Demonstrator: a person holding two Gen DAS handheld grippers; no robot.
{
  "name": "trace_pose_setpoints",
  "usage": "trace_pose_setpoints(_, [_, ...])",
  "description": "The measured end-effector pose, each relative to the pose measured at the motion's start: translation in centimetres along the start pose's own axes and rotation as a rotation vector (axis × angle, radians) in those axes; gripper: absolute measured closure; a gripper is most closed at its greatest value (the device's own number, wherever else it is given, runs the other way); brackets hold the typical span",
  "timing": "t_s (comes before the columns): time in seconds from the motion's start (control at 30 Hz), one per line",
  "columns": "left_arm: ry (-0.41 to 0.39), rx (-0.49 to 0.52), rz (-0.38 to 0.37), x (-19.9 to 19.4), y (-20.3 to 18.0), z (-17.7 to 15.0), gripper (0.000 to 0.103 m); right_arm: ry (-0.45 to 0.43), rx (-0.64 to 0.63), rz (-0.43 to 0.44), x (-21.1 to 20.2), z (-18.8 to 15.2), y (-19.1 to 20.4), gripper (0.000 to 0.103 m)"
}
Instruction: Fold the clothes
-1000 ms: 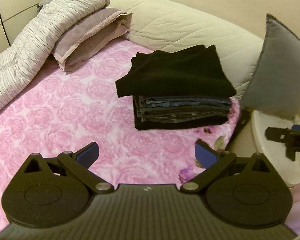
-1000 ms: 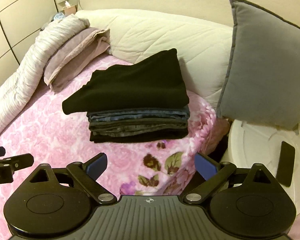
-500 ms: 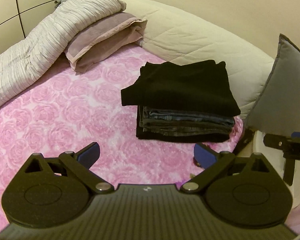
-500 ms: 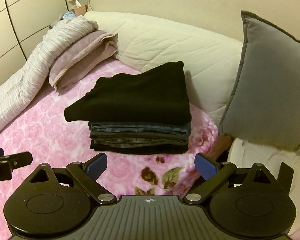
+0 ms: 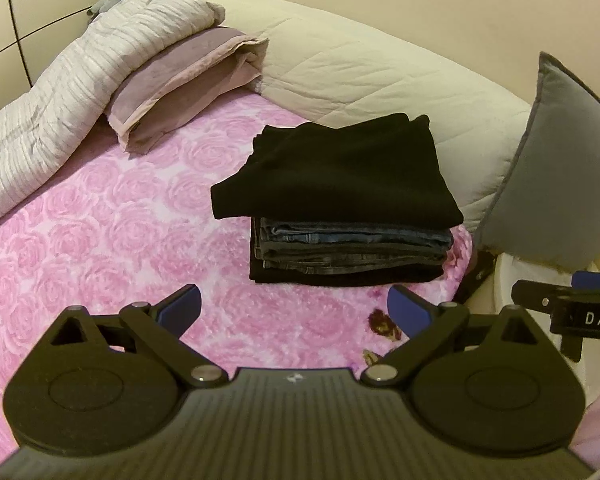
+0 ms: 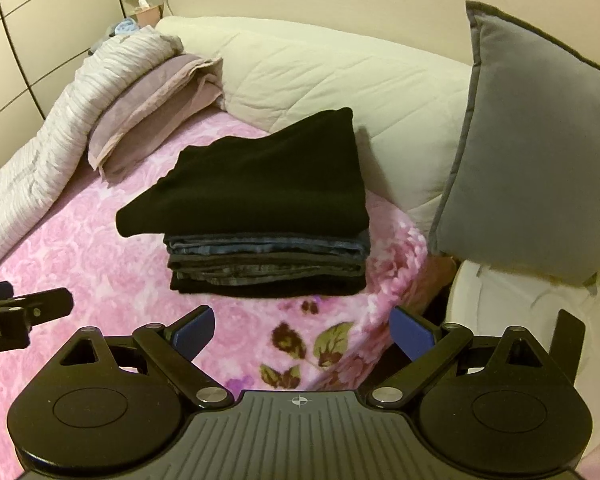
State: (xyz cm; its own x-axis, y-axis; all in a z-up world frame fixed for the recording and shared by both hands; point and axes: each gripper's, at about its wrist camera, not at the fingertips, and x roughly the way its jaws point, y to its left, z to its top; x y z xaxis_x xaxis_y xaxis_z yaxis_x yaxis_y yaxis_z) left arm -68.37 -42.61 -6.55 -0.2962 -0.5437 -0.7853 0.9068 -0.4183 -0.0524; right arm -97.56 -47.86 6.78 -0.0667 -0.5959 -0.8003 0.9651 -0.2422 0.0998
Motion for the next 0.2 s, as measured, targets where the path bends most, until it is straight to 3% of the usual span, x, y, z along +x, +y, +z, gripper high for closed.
trace_pose_setpoints(0.2, [-0.003, 0.034, 0.007, 0.17, -0.88, -0.25, 0.004, 0.014, 0.005, 0.014, 0.35, -0.35, -0.12, 0.006])
